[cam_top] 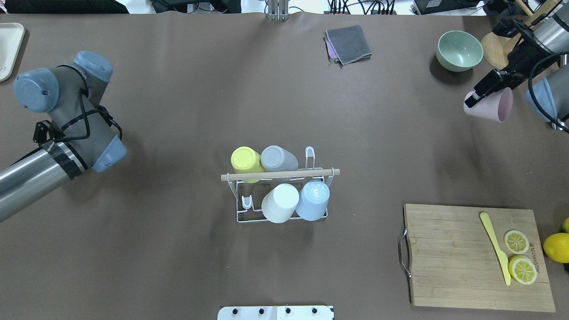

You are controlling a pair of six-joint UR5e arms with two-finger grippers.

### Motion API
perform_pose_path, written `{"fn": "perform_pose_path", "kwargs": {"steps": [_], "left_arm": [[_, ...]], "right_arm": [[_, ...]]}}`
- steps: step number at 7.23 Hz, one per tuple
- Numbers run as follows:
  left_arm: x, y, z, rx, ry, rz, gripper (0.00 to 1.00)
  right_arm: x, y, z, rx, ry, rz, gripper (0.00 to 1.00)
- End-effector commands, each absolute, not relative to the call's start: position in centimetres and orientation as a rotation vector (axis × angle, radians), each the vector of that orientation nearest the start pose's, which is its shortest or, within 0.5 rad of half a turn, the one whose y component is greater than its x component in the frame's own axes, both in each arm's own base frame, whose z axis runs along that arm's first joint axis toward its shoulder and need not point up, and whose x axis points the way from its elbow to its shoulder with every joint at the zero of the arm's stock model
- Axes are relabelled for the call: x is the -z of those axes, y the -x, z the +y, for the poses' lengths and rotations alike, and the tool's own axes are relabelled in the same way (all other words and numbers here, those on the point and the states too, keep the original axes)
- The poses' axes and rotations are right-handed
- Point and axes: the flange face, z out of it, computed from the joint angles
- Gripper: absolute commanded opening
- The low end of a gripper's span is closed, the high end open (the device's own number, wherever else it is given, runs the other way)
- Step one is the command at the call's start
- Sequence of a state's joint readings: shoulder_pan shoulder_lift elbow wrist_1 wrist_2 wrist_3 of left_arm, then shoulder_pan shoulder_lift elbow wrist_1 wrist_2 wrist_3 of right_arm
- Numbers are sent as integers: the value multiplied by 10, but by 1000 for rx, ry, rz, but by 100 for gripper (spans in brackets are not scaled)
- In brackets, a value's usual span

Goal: Place cup on cup holder

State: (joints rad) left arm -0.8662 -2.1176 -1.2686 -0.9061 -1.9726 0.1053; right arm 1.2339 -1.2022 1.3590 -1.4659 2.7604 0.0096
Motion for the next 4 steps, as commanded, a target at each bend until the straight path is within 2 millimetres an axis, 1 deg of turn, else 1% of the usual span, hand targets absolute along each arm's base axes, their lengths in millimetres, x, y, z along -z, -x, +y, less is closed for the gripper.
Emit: {"fn": "perform_pose_path", "kwargs": {"steps": [1, 2, 3, 4], "left_arm": [[-550, -329, -573, -665, 523, 277, 47], [-539, -306, -586, -627, 497, 301, 47], [-528, -294, -593, -595, 480, 359, 48], [-512, -280, -601, -566, 448, 397, 48]], "right_arm": [[-487, 170, -625, 527, -154, -1269, 29], [-479, 167, -624, 570, -216, -1290, 29], [-469, 161, -622, 613, -279, -1320, 29], [-463, 154, -621, 633, -313, -1346, 29]]}}
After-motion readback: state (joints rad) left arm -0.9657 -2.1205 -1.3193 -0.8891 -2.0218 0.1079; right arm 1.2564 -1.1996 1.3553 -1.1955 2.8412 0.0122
